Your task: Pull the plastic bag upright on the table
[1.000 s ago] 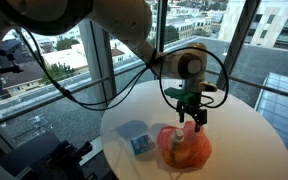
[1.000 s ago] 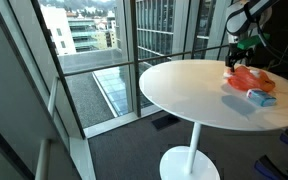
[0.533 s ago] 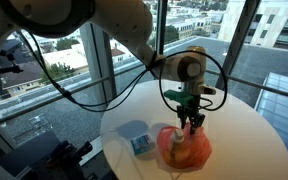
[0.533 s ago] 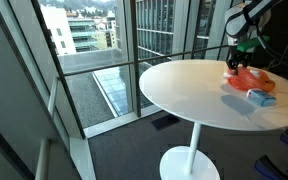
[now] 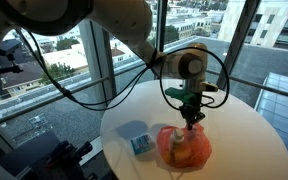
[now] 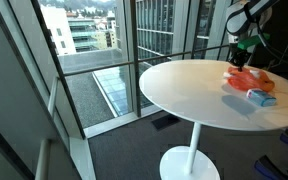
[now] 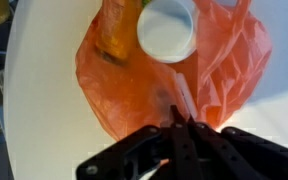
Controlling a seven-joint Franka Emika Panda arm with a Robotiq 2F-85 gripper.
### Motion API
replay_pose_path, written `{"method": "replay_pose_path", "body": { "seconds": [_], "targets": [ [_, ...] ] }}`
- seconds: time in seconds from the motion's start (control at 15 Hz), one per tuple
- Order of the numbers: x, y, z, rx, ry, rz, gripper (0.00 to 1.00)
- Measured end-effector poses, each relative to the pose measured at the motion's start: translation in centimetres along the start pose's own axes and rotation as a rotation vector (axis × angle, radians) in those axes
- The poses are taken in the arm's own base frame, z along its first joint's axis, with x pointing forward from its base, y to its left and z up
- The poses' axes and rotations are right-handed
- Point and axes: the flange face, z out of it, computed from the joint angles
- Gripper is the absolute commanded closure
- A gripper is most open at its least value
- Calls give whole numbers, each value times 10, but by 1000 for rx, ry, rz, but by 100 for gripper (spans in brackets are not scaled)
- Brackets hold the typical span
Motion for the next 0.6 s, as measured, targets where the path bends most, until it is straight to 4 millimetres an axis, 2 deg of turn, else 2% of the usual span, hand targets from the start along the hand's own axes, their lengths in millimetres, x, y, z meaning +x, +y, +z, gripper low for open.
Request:
{"method": "replay_pose_path", "body": {
  "seconds": [0.33, 0.6],
  "targets": [
    [-3, 20, -32, 15, 41, 28, 100],
    [-18, 38, -59, 35, 70, 49, 100]
  ]
}}
